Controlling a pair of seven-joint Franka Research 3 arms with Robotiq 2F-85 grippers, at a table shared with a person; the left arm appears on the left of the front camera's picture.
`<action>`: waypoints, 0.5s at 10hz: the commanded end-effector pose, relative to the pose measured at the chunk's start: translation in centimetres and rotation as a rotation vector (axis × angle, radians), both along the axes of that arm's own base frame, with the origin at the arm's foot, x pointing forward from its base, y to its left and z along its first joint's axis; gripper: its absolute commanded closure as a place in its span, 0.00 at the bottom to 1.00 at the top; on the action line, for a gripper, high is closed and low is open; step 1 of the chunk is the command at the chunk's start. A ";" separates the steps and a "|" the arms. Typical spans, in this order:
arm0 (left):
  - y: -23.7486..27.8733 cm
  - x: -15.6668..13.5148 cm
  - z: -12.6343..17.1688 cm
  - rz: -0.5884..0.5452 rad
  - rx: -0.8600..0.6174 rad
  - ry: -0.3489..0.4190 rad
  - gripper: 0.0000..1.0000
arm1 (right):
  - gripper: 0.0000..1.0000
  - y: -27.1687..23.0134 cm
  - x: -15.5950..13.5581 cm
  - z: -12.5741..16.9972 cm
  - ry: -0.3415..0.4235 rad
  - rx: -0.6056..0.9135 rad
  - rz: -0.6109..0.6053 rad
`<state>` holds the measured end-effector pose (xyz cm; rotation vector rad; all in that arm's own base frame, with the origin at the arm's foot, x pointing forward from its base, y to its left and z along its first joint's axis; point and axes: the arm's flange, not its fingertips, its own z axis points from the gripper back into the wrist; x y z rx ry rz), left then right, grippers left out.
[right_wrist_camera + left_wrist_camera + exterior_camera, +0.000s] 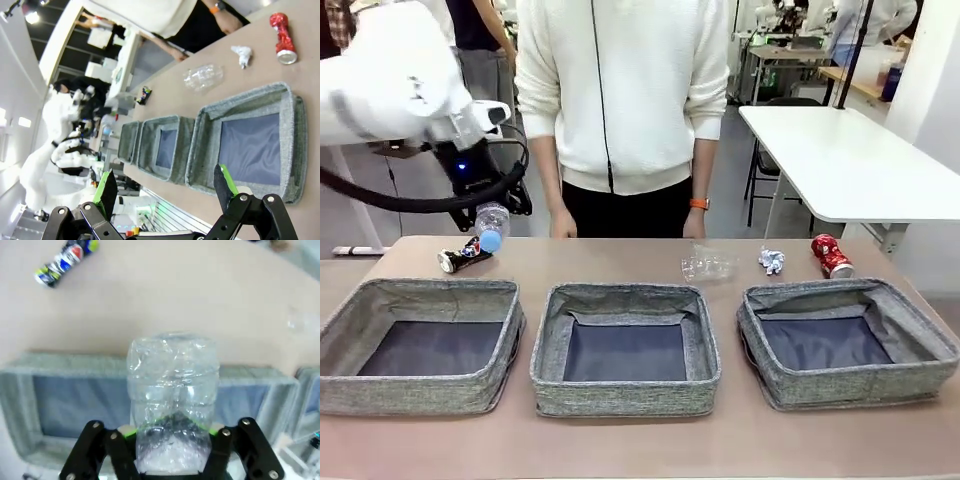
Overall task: Sort the waste into the appropriate baskets.
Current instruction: Pick up the waste item pointed out by the person.
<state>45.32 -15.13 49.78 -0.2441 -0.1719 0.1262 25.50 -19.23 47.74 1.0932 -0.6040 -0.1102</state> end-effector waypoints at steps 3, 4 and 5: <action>-0.1 -5.1 1.2 -0.063 -0.048 -0.064 1.00 | 0.00 -0.1 0.3 0.2 -0.033 0.007 0.006; -0.1 -5.1 1.2 -0.063 -0.048 -0.064 1.00 | 0.00 -0.1 0.3 0.2 -0.033 0.007 0.006; -0.1 -5.1 1.2 -0.063 -0.048 -0.064 1.00 | 0.00 -0.1 0.3 0.2 -0.033 0.007 0.006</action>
